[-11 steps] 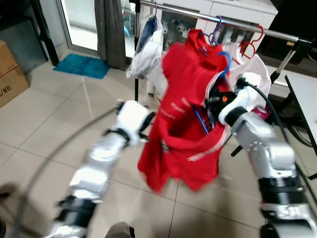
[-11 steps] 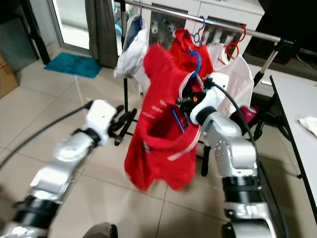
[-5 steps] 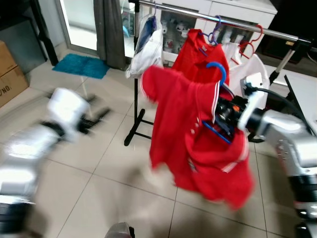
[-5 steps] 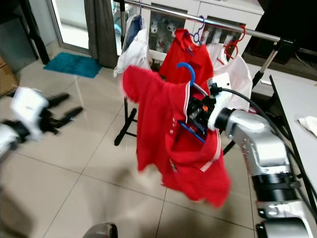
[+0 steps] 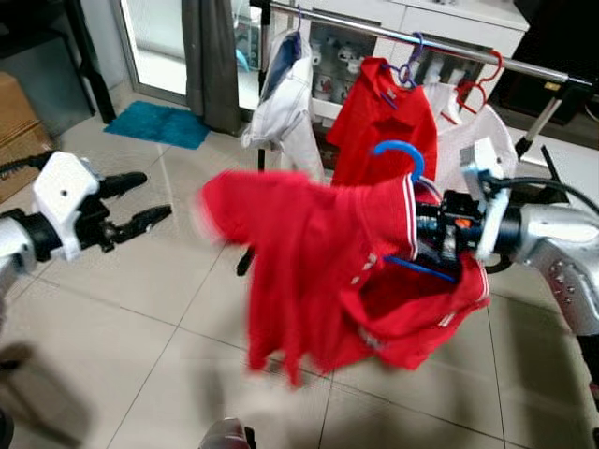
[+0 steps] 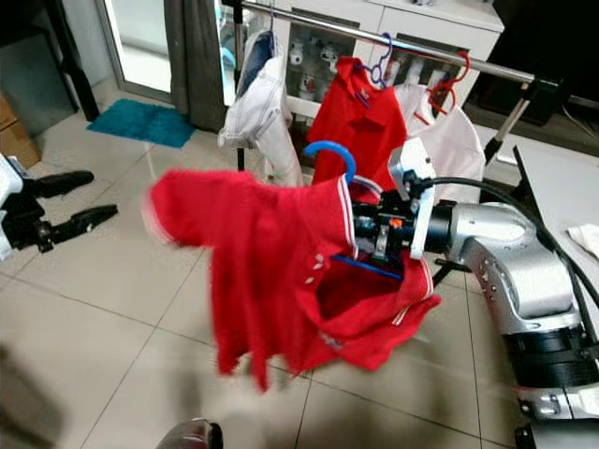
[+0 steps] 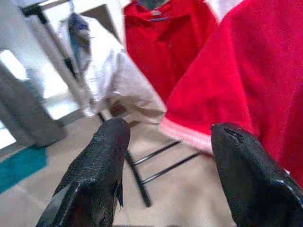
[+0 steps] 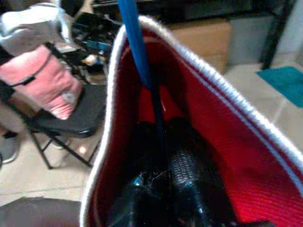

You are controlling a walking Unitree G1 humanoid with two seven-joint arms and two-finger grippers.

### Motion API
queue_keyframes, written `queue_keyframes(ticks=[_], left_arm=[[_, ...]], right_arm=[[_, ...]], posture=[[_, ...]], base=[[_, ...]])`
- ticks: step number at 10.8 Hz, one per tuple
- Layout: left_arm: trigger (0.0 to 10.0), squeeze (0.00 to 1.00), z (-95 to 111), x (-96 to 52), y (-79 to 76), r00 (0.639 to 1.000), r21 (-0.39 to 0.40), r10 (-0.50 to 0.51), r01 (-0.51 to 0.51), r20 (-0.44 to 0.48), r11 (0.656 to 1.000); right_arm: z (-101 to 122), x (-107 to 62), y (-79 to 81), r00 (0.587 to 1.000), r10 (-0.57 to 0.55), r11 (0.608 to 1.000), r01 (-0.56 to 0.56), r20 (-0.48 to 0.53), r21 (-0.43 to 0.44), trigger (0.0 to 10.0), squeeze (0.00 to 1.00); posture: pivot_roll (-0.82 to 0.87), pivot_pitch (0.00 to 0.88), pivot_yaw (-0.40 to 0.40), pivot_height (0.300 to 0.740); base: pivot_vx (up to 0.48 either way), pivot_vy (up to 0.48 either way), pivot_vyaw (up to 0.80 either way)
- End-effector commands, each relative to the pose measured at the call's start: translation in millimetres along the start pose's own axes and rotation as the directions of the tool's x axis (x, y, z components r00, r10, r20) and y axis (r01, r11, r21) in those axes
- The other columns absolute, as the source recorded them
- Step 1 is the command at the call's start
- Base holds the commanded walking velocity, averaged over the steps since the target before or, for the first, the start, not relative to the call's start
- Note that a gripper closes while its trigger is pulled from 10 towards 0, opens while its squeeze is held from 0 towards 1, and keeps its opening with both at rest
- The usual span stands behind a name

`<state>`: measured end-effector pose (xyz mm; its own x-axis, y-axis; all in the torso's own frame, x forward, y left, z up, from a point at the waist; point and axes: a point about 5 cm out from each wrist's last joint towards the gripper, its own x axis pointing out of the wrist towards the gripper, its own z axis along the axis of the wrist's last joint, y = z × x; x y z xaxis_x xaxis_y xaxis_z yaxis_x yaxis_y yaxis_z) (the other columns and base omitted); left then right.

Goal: Hang hanger

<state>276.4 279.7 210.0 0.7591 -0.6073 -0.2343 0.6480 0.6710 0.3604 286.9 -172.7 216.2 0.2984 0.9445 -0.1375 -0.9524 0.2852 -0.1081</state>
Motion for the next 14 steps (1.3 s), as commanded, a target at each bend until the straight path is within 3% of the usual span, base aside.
queue_keyframes(ticks=[1, 5, 6, 9, 10, 12, 14], left_arm=[[10.0, 0.0, -0.7, 1.6, -3.4, 0.997, -0.008, -0.079, 0.079, -0.01, 0.997], [10.0, 0.0, -3.6, 11.2, -14.9, 0.974, -0.073, -0.224, 0.224, 0.012, 0.972], [0.0, 0.0, -1.7, 11.9, -16.2, 0.971, -0.087, -0.235, 0.237, 0.038, 0.968], [0.0, 0.0, -1.0, 12.0, -16.7, 0.971, -0.092, -0.236, 0.24, 0.046, 0.967], [0.0, 0.0, -5.5, 4.9, -29.5, 0.956, -0.17, -0.287, 0.293, 0.063, 0.941], [0.0, 0.0, -8.2, 1.3, -34.6, 0.946, -0.206, -0.319, 0.325, 0.061, 0.923], [0.0, 0.0, -8.0, 0.0, -34.0, 0.952, -0.221, -0.298, 0.305, 0.066, 0.926]], right_arm=[[10.8, -5.3, 4.2, 0.999, 0.042, 0.998, -0.041, 0.028, -0.041, 10.0, 0.0], [13.5, -7.3, 13.6, 0.991, 0.125, 0.992, -0.123, 0.051, -0.028, 10.0, 0.0], [12.7, -8.2, 13.3, 0.991, 0.121, 0.992, -0.12, 0.049, -0.025, 10.0, 0.0], [12.3, -8.6, 13.1, 0.992, 0.12, 0.993, -0.119, 0.048, -0.023, 10.0, 0.0], [8.7, -9.6, 11.6, 0.993, 0.108, 0.994, -0.108, 0.044, -0.013, 10.0, 0.0], [7.6, -8.9, 11.4, 0.993, 0.112, 0.994, -0.112, 0.045, -0.01, 10.0, 0.0], [7.1, -8.4, 11.1, 0.993, 0.112, 0.994, -0.112, 0.048, -0.008, 10.0, 0.0]], posture=[[0.13, 0.0, -0.083, 0.74], [0.13, 0.0, -0.073, 0.74], [0.13, 0.0, -0.067, 0.74], [0.13, 0.0, -0.067, 0.74], [0.13, 0.0, -0.067, 0.74], [0.13, 0.0, -0.071, 0.74], [0.13, 0.0, -0.071, 0.74]], base=[[0.0, 0.0, 0.0], [0.0, 0.0, 0.0], [0.0, 0.0, 0.0], [0.0, 0.0, 0.0], [0.0, 0.0, 0.0], [0.0, 0.0, 0.0], [0.0, 0.0, 0.0]])
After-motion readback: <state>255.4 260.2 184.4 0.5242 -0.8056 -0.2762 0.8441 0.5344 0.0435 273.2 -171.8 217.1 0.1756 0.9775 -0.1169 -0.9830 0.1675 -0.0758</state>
